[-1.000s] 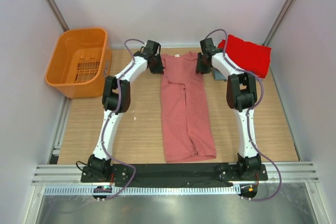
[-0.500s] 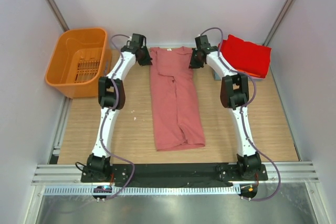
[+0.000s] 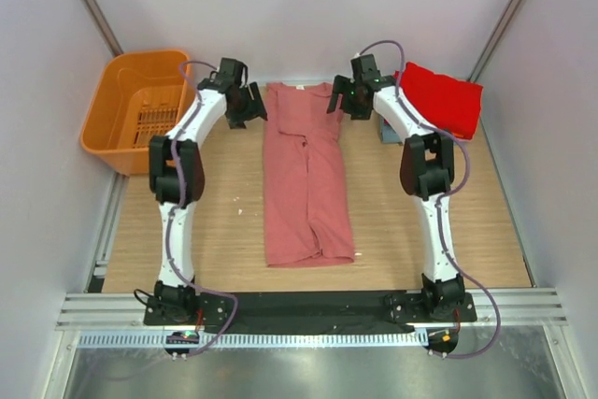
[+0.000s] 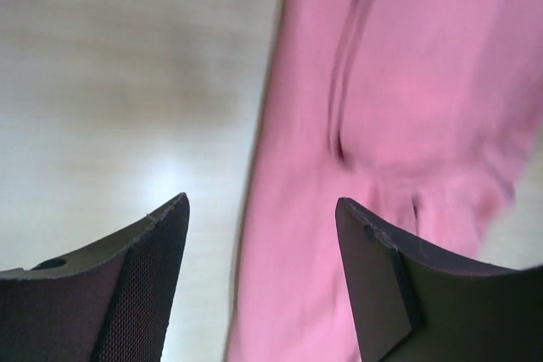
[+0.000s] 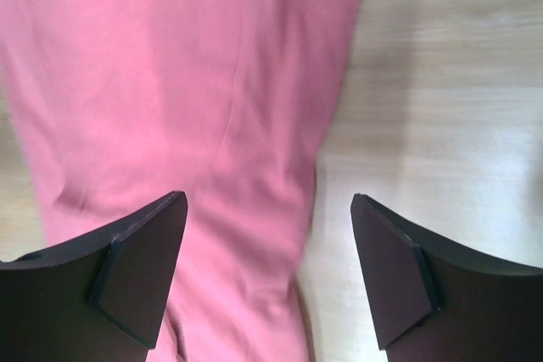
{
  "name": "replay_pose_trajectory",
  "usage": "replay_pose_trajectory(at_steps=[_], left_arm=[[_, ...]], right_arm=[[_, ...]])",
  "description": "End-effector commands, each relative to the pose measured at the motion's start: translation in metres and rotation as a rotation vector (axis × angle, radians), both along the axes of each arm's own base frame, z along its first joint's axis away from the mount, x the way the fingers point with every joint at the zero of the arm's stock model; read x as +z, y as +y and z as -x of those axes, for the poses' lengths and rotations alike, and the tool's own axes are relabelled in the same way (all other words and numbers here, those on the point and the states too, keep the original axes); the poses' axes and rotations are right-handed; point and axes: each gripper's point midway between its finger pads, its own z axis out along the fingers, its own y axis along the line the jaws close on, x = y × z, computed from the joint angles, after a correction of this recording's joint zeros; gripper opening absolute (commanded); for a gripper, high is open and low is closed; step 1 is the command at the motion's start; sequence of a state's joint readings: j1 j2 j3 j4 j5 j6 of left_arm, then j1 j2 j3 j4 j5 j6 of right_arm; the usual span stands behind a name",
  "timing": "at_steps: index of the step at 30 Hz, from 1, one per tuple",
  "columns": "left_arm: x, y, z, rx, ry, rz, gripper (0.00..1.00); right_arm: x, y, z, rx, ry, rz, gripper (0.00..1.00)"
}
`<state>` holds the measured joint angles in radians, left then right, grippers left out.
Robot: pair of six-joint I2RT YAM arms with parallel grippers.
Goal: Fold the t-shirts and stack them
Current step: Fold the tshirt
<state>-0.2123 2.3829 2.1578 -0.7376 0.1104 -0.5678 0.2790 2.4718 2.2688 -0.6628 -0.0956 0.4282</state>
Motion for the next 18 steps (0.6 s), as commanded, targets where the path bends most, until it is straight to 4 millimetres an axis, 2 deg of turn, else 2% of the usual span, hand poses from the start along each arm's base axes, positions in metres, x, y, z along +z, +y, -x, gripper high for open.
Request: replay_pose_trajectory(at_steps=[1, 2, 3, 4, 5, 6, 7, 8, 9, 10, 11, 12, 13, 15, 16, 18], left_arm=[[0.109, 0.008, 0.039, 0.022, -0.137, 0.012, 0.71], [0.085, 0.014, 0.064, 0.025, -0.063, -0.009, 0.71], [0.114, 0.016, 0.082, 0.028, -0.113, 0.005, 0.70], [0.084, 0.018, 0.112, 0.031, -0.028, -0.007, 0.69], [0.080, 0.017, 0.128, 0.028, -0.012, -0.004, 0.69], [0.101, 0.014, 0.146, 0.011, -0.063, 0.026, 0.68], [0.068, 0.010, 0.180, -0.013, 0.020, 0.011, 0.67], [0.065, 0.006, 0.198, -0.012, 0.032, 0.024, 0.67], [0.076, 0.000, 0.214, -0.028, -0.012, 0.051, 0.67], [0.050, 0.002, 0.243, -0.037, 0.048, 0.039, 0.67], [0.045, -0.010, 0.262, -0.070, 0.052, 0.046, 0.67], [0.041, -0.015, 0.274, -0.071, 0.053, 0.065, 0.66], [0.032, -0.018, 0.301, -0.094, 0.063, 0.069, 0.66], [0.026, -0.019, 0.321, -0.091, 0.071, 0.088, 0.66], [0.012, -0.013, 0.336, -0.086, 0.096, 0.075, 0.66], [0.016, -0.014, 0.350, -0.085, 0.068, 0.112, 0.65]], right_arm=[[0.102, -0.017, 0.040, -0.003, -0.101, 0.003, 0.84], [0.101, -0.018, 0.051, -0.006, -0.095, 0.004, 0.84], [0.134, -0.023, 0.071, -0.015, -0.147, -0.012, 0.84], [0.094, -0.025, 0.104, -0.023, -0.040, 0.001, 0.84], [0.097, -0.024, 0.119, -0.026, -0.051, -0.016, 0.84], [0.117, -0.025, 0.142, -0.032, -0.083, -0.042, 0.84], [0.083, -0.019, 0.181, -0.028, 0.004, -0.032, 0.84], [0.080, -0.014, 0.200, -0.025, 0.005, -0.046, 0.84], [0.074, -0.008, 0.221, -0.014, 0.015, -0.046, 0.84], [0.066, -0.010, 0.256, -0.005, 0.026, -0.046, 0.83], [0.062, 0.010, 0.280, 0.021, 0.038, -0.080, 0.82], [0.056, 0.008, 0.294, 0.009, 0.033, -0.071, 0.79], [0.041, 0.003, 0.318, 0.006, 0.066, -0.069, 0.75], [0.029, 0.010, 0.348, 0.015, 0.103, -0.085, 0.68], [0.011, 0.005, 0.367, 0.019, 0.143, -0.065, 0.66], [0.007, 0.006, 0.385, 0.021, 0.148, -0.084, 0.64]])
